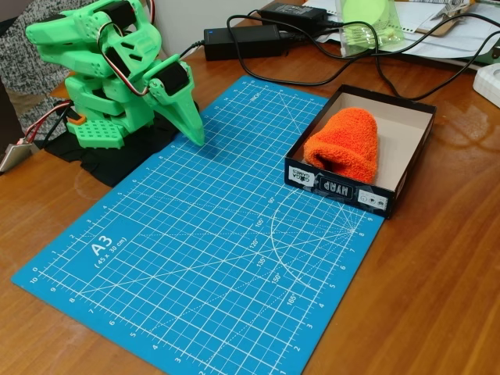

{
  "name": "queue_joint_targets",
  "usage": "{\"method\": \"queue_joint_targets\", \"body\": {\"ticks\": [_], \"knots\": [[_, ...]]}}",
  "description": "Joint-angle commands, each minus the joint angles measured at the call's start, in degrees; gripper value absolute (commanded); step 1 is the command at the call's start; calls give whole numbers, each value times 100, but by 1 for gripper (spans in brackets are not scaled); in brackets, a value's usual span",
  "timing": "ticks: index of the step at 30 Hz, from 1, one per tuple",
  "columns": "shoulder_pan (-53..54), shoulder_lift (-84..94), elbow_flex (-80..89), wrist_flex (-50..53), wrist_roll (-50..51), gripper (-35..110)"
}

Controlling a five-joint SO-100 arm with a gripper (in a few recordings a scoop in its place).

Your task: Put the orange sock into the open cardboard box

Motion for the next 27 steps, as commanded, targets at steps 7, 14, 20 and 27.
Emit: {"method": "queue_joint_targets", "body": {"ticks": [7,14,20,27], "knots": [[88,97,53,44,123,0],[-281,97,53,26,-123,0],[-1099,97,62,-53,-738,0],[-694,97,70,-70,-448,0]]}}
